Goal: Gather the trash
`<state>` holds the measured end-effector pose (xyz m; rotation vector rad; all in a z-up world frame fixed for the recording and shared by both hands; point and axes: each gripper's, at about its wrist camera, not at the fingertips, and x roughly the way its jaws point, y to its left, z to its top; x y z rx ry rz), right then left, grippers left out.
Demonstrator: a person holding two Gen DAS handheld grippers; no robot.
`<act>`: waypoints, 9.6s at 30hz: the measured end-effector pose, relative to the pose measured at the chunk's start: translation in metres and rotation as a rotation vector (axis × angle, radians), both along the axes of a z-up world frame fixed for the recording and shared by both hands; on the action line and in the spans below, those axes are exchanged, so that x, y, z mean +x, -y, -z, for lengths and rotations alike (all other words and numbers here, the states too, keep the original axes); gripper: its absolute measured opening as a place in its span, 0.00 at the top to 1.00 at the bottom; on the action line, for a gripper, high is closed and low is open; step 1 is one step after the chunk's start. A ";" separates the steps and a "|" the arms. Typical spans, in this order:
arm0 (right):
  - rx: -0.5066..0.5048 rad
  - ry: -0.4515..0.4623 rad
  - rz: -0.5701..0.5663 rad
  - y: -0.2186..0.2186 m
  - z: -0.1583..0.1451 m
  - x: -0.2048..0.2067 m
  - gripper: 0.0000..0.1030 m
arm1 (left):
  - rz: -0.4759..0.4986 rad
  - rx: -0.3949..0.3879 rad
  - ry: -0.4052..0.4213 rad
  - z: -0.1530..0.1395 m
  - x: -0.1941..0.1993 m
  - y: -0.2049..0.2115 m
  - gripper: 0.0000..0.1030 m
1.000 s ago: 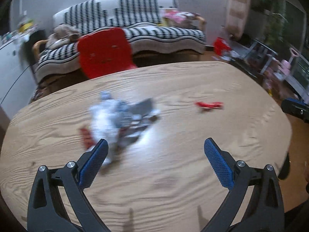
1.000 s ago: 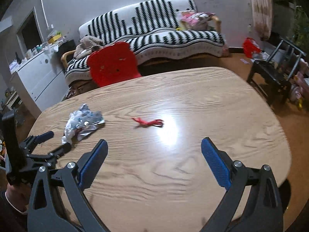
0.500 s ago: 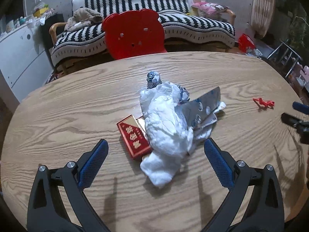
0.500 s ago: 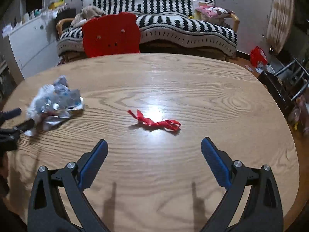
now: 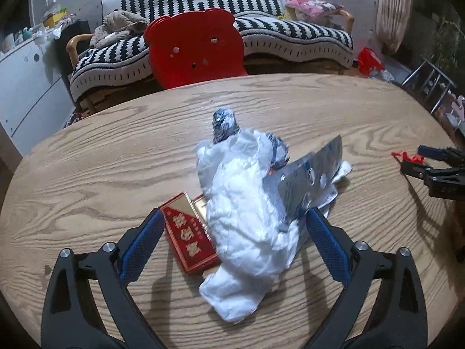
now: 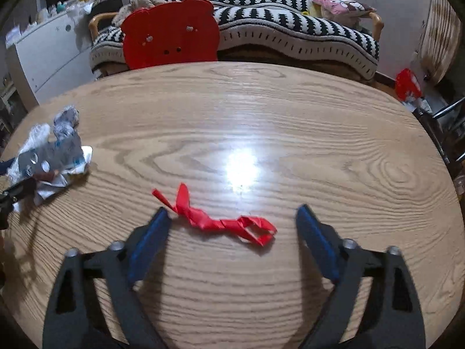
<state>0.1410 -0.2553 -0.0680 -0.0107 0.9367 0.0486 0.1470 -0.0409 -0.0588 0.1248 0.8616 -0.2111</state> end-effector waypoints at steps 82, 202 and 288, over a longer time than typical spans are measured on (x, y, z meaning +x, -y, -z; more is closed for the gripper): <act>0.205 0.057 0.816 0.387 -0.022 -0.485 0.88 | 0.924 -0.150 -0.178 0.037 -0.302 0.541 0.77; 0.372 0.025 0.026 -0.095 -0.079 -0.023 0.94 | 0.156 0.042 -0.016 -0.033 -0.036 0.003 0.33; 0.237 0.147 0.912 0.387 -0.057 -0.490 0.25 | 0.980 -0.070 -0.079 0.016 -0.311 0.542 0.14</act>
